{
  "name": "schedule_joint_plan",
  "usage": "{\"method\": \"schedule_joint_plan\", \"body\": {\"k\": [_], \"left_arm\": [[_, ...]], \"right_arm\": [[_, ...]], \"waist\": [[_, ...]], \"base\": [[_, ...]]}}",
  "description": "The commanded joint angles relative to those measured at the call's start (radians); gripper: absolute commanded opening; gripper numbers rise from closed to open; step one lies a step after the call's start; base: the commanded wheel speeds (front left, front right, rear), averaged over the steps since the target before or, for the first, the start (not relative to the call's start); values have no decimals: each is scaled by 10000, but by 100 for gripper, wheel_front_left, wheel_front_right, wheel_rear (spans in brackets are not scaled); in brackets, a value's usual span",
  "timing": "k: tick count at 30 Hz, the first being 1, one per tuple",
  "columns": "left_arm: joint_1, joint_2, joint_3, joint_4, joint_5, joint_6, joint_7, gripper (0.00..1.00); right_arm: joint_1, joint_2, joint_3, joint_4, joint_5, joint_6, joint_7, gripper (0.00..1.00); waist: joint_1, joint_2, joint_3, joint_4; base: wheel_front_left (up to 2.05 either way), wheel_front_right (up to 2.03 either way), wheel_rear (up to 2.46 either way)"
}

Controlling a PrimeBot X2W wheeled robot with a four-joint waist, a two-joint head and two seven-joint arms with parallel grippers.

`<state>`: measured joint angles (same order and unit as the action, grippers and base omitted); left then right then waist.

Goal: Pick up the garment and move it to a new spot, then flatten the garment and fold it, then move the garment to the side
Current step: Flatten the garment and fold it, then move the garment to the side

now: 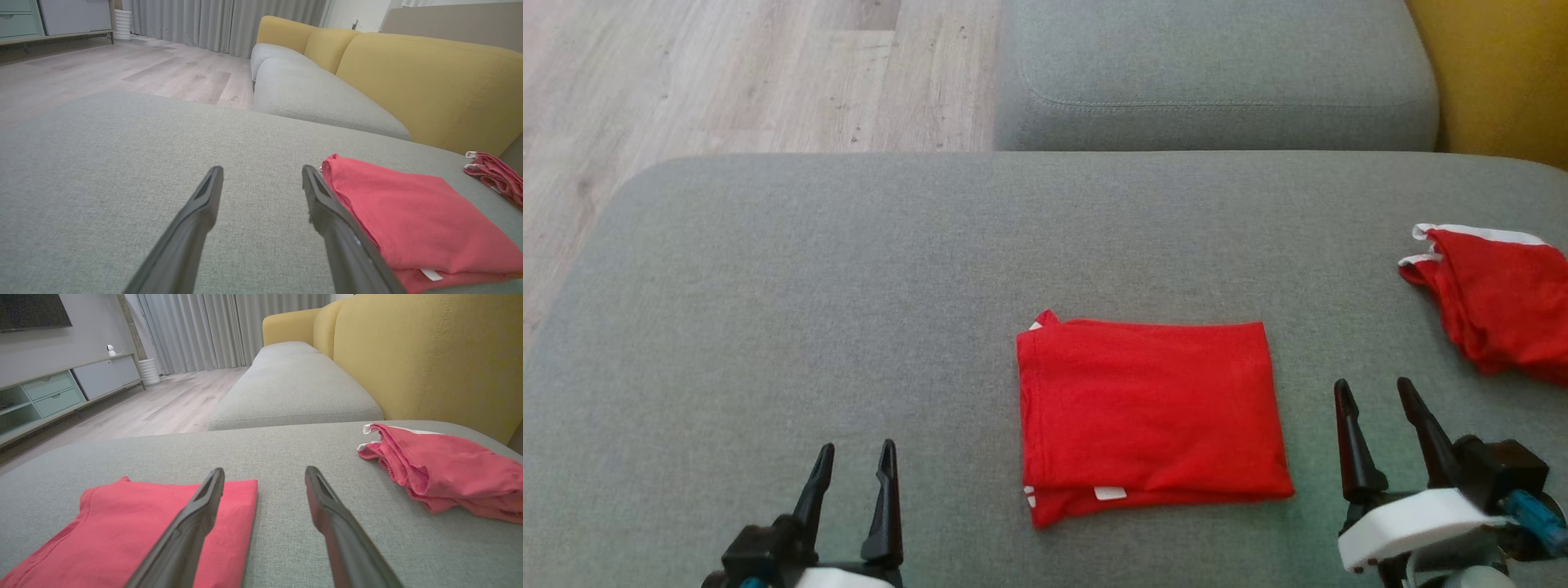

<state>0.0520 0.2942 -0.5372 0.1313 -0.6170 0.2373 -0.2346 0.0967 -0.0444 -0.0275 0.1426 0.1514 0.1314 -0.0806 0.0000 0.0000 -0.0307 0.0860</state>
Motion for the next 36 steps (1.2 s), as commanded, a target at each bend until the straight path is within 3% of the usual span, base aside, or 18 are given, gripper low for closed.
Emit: {"method": "schedule_joint_plan", "body": {"k": [1, 16, 27, 36], "left_arm": [[-318, 10, 449, -195, -18, 9, -137, 100], [-465, 77, 378, -223, 34, 32, -144, 100], [-709, 82, 453, -352, 56, 104, -151, 100], [-939, -51, 546, -385, 109, 74, -202, 100]], "right_arm": [[-268, -58, 255, -364, 12, -7, -84, 100], [-506, -58, 203, -102, -197, -7, 371, 100], [-2220, -58, 241, 1115, -848, -7, 3297, 100], [-3009, -58, 249, 2236, -689, -7, 4603, 100]], "waist": [[0, 0, 15, 38], [0, 0, 146, 170], [0, 0, 679, 502], [0, 0, 1349, 936]], "base": [[0, 0, 0], [0, 0, 0], [0, 0, 0], [0, 0, 0]]}}
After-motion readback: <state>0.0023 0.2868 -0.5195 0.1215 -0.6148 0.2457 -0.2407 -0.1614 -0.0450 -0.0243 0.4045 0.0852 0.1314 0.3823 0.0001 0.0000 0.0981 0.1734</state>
